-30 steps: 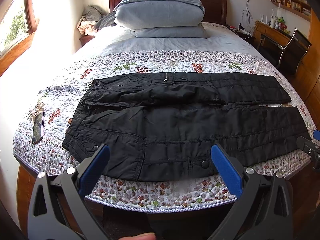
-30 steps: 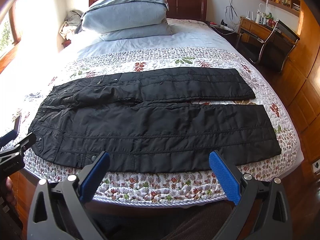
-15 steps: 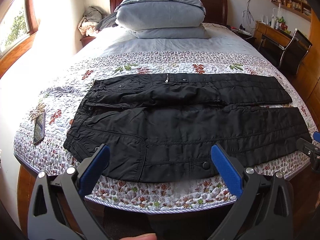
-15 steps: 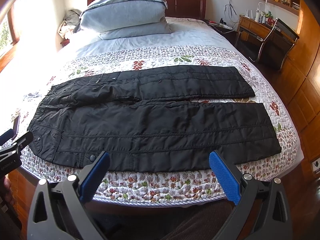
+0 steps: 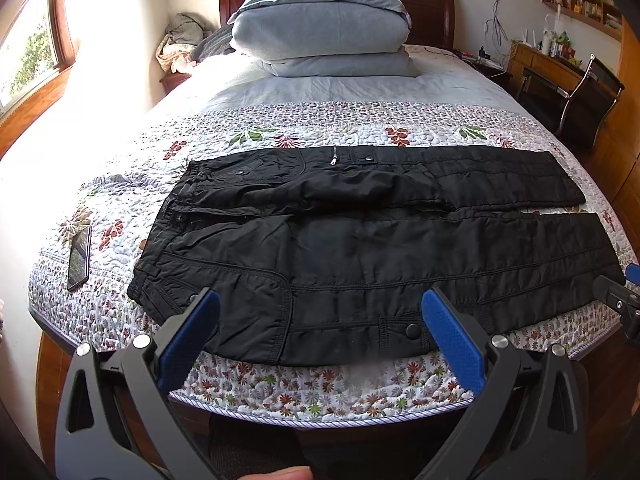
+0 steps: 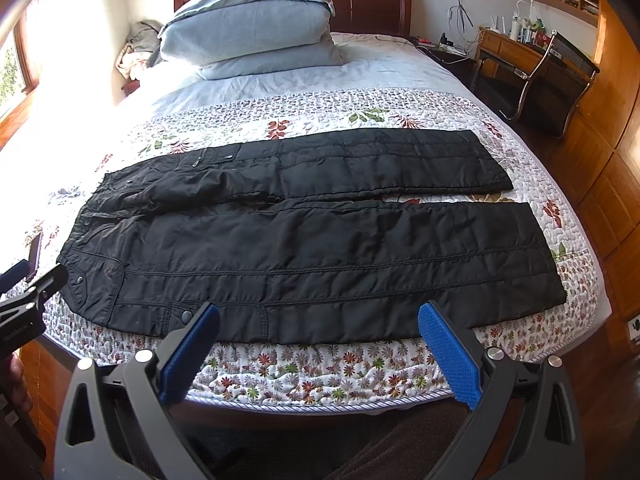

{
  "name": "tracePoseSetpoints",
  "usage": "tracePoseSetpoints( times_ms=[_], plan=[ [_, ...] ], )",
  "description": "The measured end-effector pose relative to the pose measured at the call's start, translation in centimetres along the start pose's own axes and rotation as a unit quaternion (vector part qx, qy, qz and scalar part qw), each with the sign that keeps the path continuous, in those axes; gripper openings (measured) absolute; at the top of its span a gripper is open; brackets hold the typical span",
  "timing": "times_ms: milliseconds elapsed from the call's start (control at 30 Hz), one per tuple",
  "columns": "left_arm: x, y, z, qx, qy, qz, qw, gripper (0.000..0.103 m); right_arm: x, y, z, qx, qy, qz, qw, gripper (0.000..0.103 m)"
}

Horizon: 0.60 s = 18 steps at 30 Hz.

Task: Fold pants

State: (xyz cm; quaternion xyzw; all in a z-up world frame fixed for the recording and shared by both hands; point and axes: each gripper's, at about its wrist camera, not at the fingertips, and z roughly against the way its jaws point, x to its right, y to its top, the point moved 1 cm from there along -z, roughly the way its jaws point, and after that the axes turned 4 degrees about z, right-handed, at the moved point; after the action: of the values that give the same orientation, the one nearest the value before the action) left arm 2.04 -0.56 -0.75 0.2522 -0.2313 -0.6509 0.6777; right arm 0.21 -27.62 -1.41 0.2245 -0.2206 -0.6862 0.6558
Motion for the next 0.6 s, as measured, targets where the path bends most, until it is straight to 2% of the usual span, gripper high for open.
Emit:
tracePoseSetpoints(
  times_ms=[200, 367, 500, 600],
  plan=[
    [0.1, 0.2, -0.5, -0.003, 0.002, -0.004, 1.0, 0.101, 0.0, 0.1, -0.4, -0.001, 0.012, -0.004, 1.0, 0.1],
    [-0.1, 0.4, -1.7, -0.016, -0.005, -0.005, 0.9999, 0.101, 0.3, 0.7, -1.0, 0.002, 0.005, -0.001, 1.0, 0.1],
    [-2.4, 2.2, -3.7, -0.032, -0.022, 0.013, 0.9992, 0.101, 1.8, 2.1, -1.8, 0.008, -0.032, 0.006, 0.999, 0.1],
    [-6.1, 5.0, -6.1, -0.041, -0.052, 0.052, 0.9965, 0.101, 4.1, 3.5, -3.1, 0.0, -0.076, 0.003, 0.997, 0.1]
  ],
)
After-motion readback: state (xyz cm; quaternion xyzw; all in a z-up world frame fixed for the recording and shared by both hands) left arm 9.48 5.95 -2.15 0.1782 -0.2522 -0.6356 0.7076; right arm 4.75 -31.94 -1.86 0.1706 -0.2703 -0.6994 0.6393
